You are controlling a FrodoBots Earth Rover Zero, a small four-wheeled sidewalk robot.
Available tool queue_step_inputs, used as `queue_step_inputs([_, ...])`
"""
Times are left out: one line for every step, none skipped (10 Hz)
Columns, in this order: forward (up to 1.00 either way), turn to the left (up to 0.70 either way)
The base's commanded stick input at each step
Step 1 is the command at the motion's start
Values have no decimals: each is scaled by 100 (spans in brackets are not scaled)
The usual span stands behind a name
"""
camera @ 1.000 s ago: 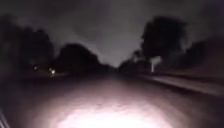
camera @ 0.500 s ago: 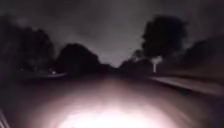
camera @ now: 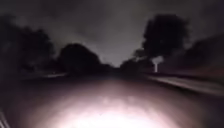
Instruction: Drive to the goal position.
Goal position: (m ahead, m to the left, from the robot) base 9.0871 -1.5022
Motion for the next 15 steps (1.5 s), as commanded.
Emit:
queue_step_inputs([70,0])
queue_step_inputs([70,0])
queue_step_inputs([70,0])
queue_step_inputs([70,0])
queue_step_inputs([70,0])
queue_step_inputs([70,0])
queue_step_inputs([70,0])
queue_step_inputs([70,0])
queue_step_inputs([70,0])
queue_step_inputs([70,0])
queue_step_inputs([70,0])
queue_step_inputs([70,0])
queue_step_inputs([70,0])
queue_step_inputs([70,0])
queue_step_inputs([70,0])
